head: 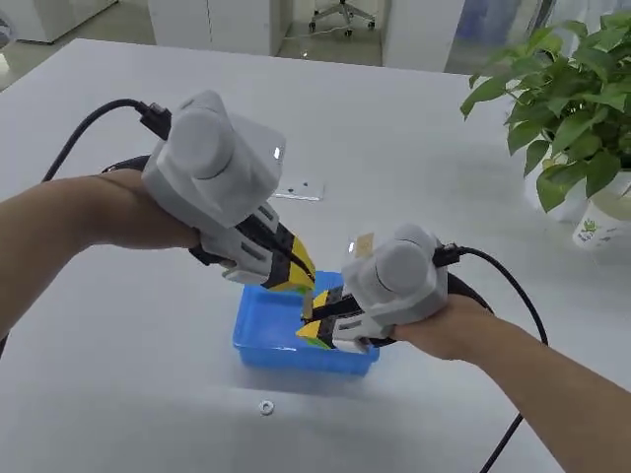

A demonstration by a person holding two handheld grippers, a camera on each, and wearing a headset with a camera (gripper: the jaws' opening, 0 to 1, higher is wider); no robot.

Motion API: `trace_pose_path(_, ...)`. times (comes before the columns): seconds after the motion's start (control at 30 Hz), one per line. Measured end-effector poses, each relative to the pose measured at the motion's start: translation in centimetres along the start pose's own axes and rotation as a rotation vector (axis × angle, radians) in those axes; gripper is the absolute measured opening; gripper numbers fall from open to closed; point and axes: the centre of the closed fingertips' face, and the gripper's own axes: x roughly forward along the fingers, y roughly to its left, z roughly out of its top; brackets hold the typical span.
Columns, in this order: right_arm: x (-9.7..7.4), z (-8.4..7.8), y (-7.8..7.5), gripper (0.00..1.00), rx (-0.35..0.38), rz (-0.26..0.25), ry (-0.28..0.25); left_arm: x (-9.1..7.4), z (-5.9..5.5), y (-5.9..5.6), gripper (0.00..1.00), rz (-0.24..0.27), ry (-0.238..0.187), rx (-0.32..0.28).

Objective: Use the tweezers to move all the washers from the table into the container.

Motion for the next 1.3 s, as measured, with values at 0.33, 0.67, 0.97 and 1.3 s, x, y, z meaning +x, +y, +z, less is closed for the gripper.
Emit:
trace_pose_path(0.33, 0.3, 0.5, 2.3, 0.12, -0.008, 0.020, -0.007, -0.8, -0.7, -1.9, 0.05, 0.003, 0.009, -0.015)
trace_pose_path(0.67, 1.2, 0.7, 4.1, 0.12, -0.019, 0.042, -0.008, -0.7, -1.3, -3.4, 0.05, -0.009, 0.021, -0.022)
trace_pose_path(0.97, 2.5, 0.0, 5.6, 0.12, -0.020, 0.070, -0.003, -0.1, -2.7, -4.7, 0.05, -0.025, 0.035, -0.045)
trace_pose_path(1.3, 3.8, -0.4, 6.8, 0.12, -0.029, 0.091, -0.023, 0.3, -3.9, -5.7, 0.05, -0.032, 0.048, -0.065)
